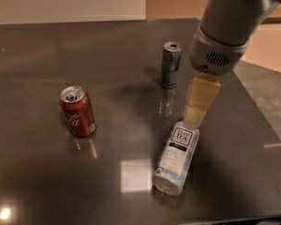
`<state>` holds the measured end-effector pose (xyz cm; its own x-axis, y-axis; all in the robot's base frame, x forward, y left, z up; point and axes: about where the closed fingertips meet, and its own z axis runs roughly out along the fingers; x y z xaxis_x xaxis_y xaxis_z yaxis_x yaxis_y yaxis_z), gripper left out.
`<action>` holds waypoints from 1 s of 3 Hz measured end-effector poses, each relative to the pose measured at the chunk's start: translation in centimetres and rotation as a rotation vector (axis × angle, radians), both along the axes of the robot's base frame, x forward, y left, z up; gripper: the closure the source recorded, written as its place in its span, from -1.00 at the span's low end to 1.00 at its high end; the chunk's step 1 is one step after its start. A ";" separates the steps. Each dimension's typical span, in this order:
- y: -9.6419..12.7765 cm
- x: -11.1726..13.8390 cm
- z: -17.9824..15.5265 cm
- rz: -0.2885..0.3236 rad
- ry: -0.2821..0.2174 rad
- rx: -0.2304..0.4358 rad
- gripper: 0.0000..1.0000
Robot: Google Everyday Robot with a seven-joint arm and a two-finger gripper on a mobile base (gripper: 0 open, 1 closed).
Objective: Pick blue plastic bottle
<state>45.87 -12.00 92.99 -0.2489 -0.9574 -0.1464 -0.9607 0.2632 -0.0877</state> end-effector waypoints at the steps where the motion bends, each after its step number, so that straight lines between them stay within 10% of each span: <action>1: 2.2 -1.2 -1.5 0.179 0.037 -0.042 -1.00; 3: 3.9 -3.4 -2.9 0.539 0.053 0.012 -1.00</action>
Offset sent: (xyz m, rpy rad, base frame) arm -0.0408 0.0390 -0.0391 -0.0293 0.1286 0.6465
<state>42.48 -8.14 90.09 0.2699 -0.9497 -0.1589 -0.9628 -0.2677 -0.0354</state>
